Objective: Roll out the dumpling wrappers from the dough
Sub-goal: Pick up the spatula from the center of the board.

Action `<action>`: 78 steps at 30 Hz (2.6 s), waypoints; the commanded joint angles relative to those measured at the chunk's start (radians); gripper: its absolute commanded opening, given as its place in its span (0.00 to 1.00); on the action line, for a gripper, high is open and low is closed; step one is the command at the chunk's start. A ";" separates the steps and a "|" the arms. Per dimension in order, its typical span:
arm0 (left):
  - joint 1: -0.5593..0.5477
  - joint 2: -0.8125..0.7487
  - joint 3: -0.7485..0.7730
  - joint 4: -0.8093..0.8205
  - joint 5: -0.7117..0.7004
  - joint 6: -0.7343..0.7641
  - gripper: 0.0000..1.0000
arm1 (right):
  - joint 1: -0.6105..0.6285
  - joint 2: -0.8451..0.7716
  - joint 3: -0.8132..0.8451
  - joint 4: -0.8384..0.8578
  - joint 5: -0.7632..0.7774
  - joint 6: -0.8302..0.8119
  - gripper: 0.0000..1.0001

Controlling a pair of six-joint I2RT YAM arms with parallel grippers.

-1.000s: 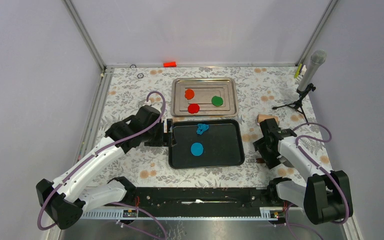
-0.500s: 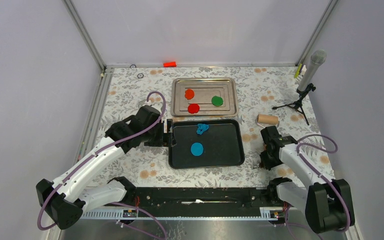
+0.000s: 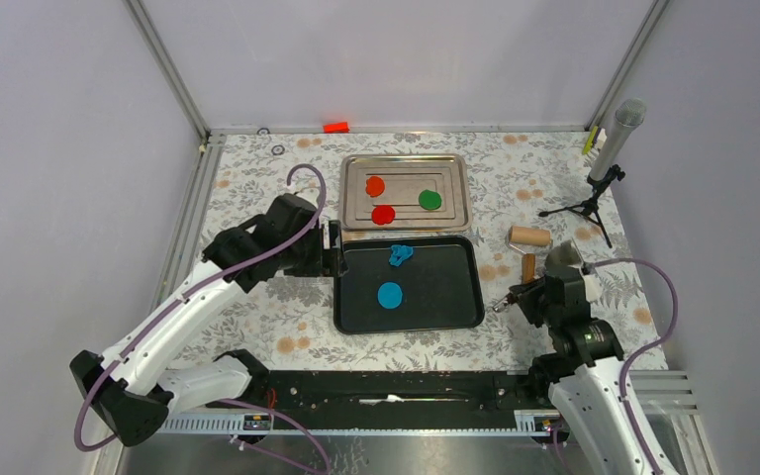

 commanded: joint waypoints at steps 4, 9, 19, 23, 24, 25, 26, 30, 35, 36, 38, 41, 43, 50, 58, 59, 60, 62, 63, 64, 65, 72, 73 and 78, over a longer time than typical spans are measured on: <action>0.050 0.077 0.222 -0.057 -0.046 0.028 0.71 | -0.001 0.131 0.060 0.354 -0.392 -0.324 0.00; 0.084 0.126 0.328 -0.017 0.181 0.070 0.85 | 0.080 0.277 0.196 0.424 -0.486 -0.556 0.00; 0.056 0.198 0.346 0.077 0.399 0.071 0.90 | 0.372 0.472 0.398 0.454 -0.599 -0.818 0.00; 0.051 0.190 0.331 0.138 0.420 0.026 0.92 | 0.443 0.532 0.459 0.401 -0.576 -0.860 0.00; 0.051 0.191 0.333 0.146 0.419 0.016 0.92 | 0.460 0.543 0.473 0.387 -0.563 -0.868 0.00; 0.051 0.196 0.336 0.153 0.416 0.009 0.93 | 0.478 0.555 0.490 0.370 -0.541 -0.874 0.00; 0.051 0.204 0.345 0.155 0.420 0.002 0.93 | 0.492 0.569 0.504 0.353 -0.520 -0.879 0.00; 0.038 0.250 0.392 0.152 0.427 -0.025 0.94 | 0.546 0.595 0.535 0.322 -0.450 -0.897 0.00; 0.034 0.346 0.466 0.080 0.349 -0.034 0.94 | 0.567 0.593 0.542 0.320 -0.421 -0.900 0.00; 0.034 0.360 0.474 0.077 0.349 -0.037 0.94 | 0.570 0.596 0.543 0.316 -0.418 -0.901 0.00; 0.034 0.384 0.488 0.078 0.350 -0.038 0.92 | 0.580 0.597 0.542 0.309 -0.410 -0.907 0.00; 0.034 0.417 0.504 0.075 0.334 -0.034 0.82 | 0.594 0.593 0.540 0.302 -0.396 -0.906 0.00; 0.034 0.434 0.513 0.076 0.346 -0.032 0.74 | 0.602 0.589 0.541 0.296 -0.385 -0.909 0.00; 0.034 0.464 0.504 0.116 0.416 -0.039 0.41 | 0.613 0.590 0.536 0.286 -0.381 -0.914 0.00; 0.030 0.482 0.502 0.118 0.434 -0.037 0.00 | 0.616 0.554 0.550 0.241 -0.354 -0.908 0.00; 0.030 0.474 0.497 0.125 0.429 -0.041 0.00 | 0.617 0.545 0.558 0.226 -0.349 -0.904 0.11; 0.031 0.459 0.485 0.143 0.420 -0.050 0.00 | 0.617 0.534 0.564 0.214 -0.340 -0.898 0.30; 0.041 0.417 0.452 0.189 0.411 -0.082 0.00 | 0.617 0.503 0.564 0.204 -0.316 -0.886 0.66; 0.053 0.389 0.423 0.226 0.413 -0.106 0.00 | 0.617 0.482 0.557 0.208 -0.299 -0.875 0.77; 0.067 0.350 0.384 0.270 0.420 -0.131 0.00 | 0.616 0.456 0.546 0.219 -0.276 -0.860 0.88; 0.084 0.311 0.336 0.329 0.431 -0.157 0.00 | 0.617 0.427 0.530 0.237 -0.256 -0.837 0.97; 0.191 0.060 0.078 0.608 0.581 -0.220 0.00 | 0.614 0.222 0.462 0.363 -0.094 -0.593 1.00; 0.196 0.033 0.046 0.647 0.596 -0.224 0.00 | 0.614 0.220 0.468 0.369 -0.100 -0.555 1.00; 0.198 -0.076 -0.126 0.889 0.650 -0.297 0.00 | 0.604 0.221 0.412 0.552 -0.245 -0.340 1.00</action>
